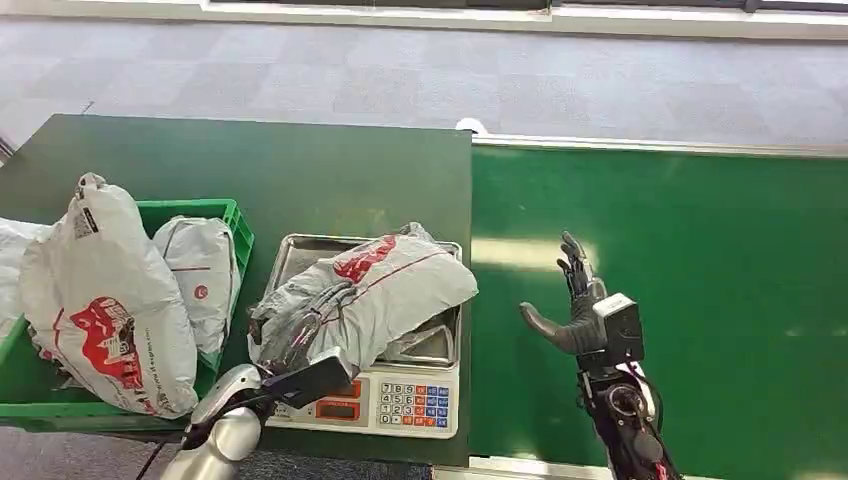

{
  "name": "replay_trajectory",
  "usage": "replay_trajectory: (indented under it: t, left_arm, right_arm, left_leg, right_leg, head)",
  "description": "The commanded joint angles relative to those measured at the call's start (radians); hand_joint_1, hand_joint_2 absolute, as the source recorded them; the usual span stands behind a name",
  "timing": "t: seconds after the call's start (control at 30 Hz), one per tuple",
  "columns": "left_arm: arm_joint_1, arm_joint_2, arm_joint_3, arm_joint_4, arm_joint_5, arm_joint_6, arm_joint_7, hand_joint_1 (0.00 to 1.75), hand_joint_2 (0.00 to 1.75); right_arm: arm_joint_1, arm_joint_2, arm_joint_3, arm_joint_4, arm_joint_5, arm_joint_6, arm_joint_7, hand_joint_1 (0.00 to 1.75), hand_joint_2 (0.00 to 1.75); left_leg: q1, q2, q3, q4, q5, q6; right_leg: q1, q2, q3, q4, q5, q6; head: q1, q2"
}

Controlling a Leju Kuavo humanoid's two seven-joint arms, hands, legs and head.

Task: Moved the parcel from conveyor to table for the left to box.

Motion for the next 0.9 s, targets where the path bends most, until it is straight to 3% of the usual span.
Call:
replay_trajectory:
  t: [0.03,0.4,0.57,0.9]
  left_arm:
    - [0.016,0.025,-0.020,0.077,0.042,0.086,-0.081,1.71,1.75]
    - [0.016,0.025,-0.023,0.075,0.042,0.086,-0.081,1.71,1.75]
    - [0.054,-0.006,0.008,0.015,0.083,0.300,-0.184,1.75,1.75]
    - [0.117,-0.021,0.013,-0.093,0.168,0.537,-0.311,1.75,1.75]
  right_arm:
    - [0.051,-0.011,-0.034,-0.057,-0.001,-0.007,0.012,0.00,1.75]
    - [0.050,-0.013,-0.035,-0.055,-0.002,-0.006,0.012,0.00,1.75]
    - [0.064,-0.026,-0.030,-0.069,-0.018,-0.006,0.008,0.00,1.75]
    - [0.014,-0.026,0.004,-0.010,-0.041,0.004,-0.002,0.00,1.75]
  left_leg:
    - [0.000,0.001,-0.003,-0.001,0.002,0.001]
    - [0.000,0.003,-0.008,-0.002,0.004,0.001]
    - [0.000,0.003,-0.003,-0.001,0.001,0.000]
    - [0.000,0.005,-0.012,0.000,0.000,0.000]
  right_leg:
    - [0.000,0.001,-0.003,0.000,0.002,-0.002]
    - [0.001,0.002,-0.009,-0.002,0.004,-0.003]
    - [0.000,0.002,-0.005,-0.001,0.002,-0.003]
    - [0.001,0.005,-0.015,0.000,0.002,-0.002]
  head:
    - [0.000,0.000]
    - [0.000,0.000]
    - [0.000,0.000]
    - [0.000,0.000]
